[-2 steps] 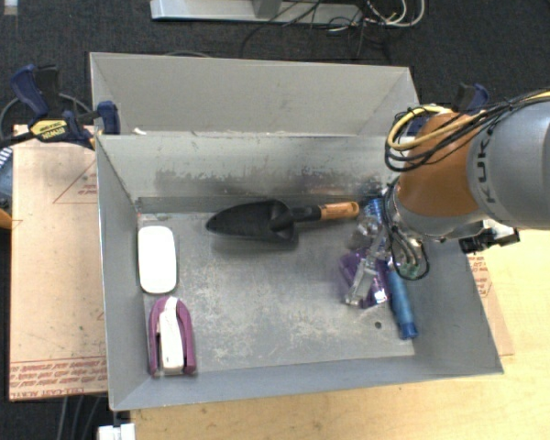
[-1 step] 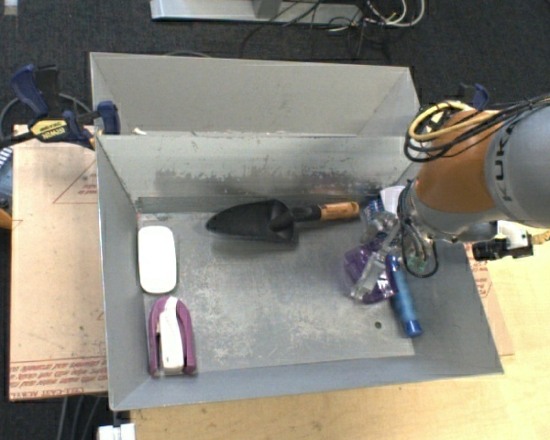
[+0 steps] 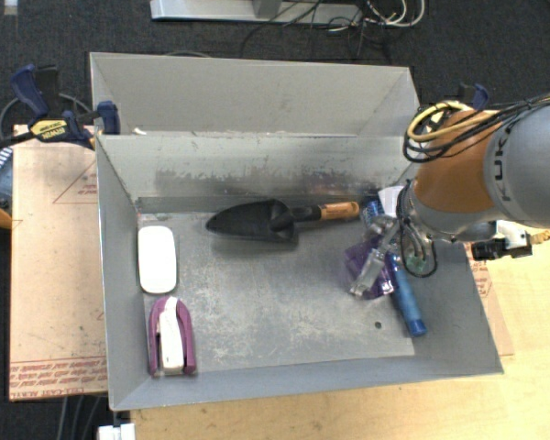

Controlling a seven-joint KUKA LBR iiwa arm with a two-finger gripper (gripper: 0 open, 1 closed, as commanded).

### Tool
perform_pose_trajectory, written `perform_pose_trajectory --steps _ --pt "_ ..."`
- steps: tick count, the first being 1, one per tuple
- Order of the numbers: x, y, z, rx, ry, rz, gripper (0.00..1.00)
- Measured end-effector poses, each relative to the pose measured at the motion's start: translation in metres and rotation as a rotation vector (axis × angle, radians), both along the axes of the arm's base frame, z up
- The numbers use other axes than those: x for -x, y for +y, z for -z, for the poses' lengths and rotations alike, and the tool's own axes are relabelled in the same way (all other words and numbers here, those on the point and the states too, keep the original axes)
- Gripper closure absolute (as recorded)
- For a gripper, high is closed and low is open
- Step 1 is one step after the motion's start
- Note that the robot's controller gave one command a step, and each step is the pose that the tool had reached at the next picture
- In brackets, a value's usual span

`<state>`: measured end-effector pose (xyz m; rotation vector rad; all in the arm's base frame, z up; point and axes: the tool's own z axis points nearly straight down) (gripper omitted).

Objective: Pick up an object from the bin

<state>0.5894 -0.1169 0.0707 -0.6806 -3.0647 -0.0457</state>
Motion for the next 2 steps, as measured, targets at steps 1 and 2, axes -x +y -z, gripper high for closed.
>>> perform_pose_trajectory --steps 1,2 --pt "0.0 0.0 0.0 0.0 0.0 0.0 1.0" --pt "0.0003 -0.0001 0.0003 -0.005 -0.002 -0.033 1.0"
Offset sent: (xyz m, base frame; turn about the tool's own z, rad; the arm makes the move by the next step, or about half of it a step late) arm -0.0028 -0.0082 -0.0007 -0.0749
